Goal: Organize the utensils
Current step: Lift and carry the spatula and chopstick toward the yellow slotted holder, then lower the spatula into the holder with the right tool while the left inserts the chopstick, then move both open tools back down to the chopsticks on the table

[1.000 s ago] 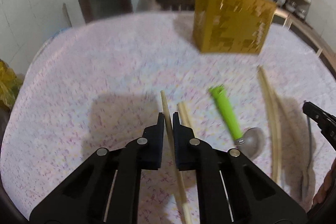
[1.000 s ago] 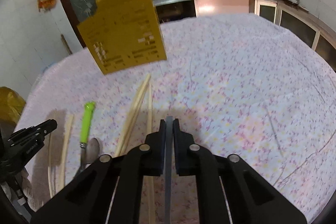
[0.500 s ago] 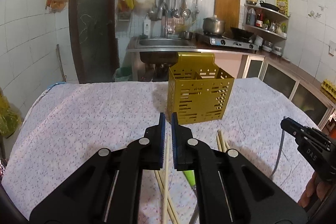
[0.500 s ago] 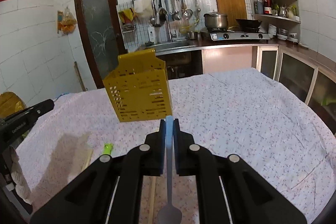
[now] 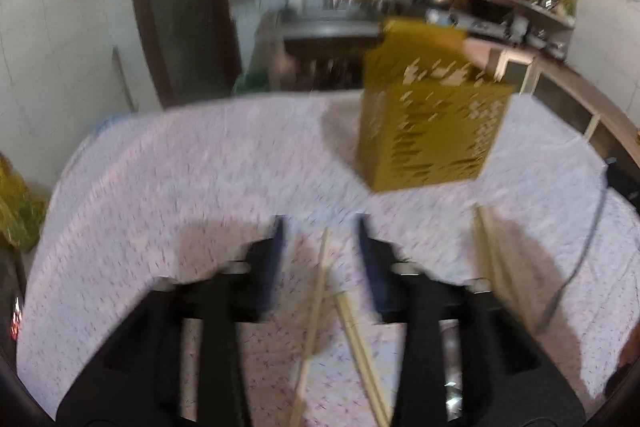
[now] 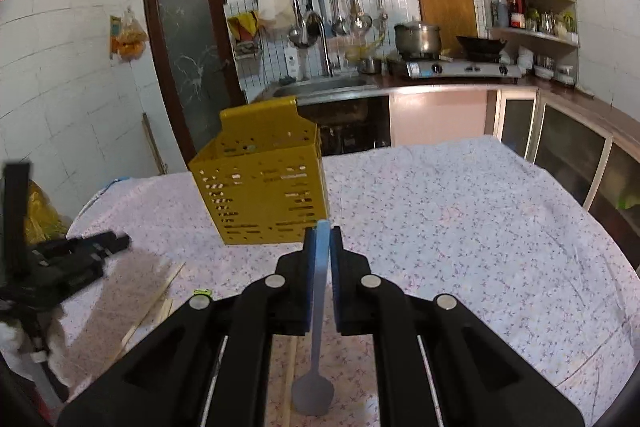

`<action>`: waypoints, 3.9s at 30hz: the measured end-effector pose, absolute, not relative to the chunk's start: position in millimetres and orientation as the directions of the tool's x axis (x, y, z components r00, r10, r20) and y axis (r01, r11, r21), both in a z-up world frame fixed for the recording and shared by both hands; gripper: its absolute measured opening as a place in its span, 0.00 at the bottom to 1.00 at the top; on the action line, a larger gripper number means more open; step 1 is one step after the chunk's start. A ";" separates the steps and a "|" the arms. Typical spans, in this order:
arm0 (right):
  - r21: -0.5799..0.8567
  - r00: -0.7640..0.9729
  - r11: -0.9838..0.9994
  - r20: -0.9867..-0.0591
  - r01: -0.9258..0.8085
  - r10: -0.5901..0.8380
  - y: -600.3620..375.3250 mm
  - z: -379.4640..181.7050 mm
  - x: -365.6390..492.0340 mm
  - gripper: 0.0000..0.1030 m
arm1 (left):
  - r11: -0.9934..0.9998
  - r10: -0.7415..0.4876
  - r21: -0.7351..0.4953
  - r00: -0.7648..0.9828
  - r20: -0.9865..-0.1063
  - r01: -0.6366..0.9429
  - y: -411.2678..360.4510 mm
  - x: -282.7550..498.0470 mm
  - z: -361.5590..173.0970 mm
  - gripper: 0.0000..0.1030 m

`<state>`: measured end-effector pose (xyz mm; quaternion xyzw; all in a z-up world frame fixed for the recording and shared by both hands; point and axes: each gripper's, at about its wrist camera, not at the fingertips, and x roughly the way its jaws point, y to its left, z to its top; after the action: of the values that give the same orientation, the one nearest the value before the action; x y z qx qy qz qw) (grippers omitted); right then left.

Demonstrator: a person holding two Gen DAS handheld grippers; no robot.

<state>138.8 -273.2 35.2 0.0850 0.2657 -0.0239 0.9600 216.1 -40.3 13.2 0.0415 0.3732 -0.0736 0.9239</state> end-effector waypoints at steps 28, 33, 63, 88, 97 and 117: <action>0.131 0.854 0.985 -0.520 0.111 -0.027 -270.1 25.9 153.1 0.07 | 0.987 -0.157 -0.076 0.730 -0.665 0.142 -21.0 239.9 7.0 0.04; 0.129 0.878 0.986 -0.478 0.105 -0.031 -268.5 27.5 138.1 0.07 | 0.980 -0.200 -0.090 0.844 -0.497 0.179 -15.8 188.1 46.3 0.04; 0.081 0.990 0.997 -0.141 -0.020 0.031 -269.7 174.9 230.3 0.07 | 0.969 -0.242 -0.069 0.967 -0.084 0.237 -111.4 244.1 215.6 0.04; 0.108 0.920 0.994 -0.390 0.023 0.021 -287.5 102.8 242.0 0.63 | 0.990 -0.130 0.015 0.940 -0.314 0.142 -84.7 289.1 130.8 0.71; 0.081 0.859 0.994 -0.511 0.071 -0.019 -277.3 67.5 151.0 0.70 | 0.995 -0.081 0.022 0.912 -0.402 0.099 -34.9 196.6 108.5 0.92; 0.003 0.680 0.992 -0.728 0.125 -0.083 -257.8 -55.1 150.2 0.70 | 0.998 -0.020 0.027 0.679 -0.733 0.059 -13.9 188.2 -52.4 0.92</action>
<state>150.2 -257.8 -55.1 0.0265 0.3956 -0.0570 0.9163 188.2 -13.9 -52.4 0.0239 0.3998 -0.0215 0.9161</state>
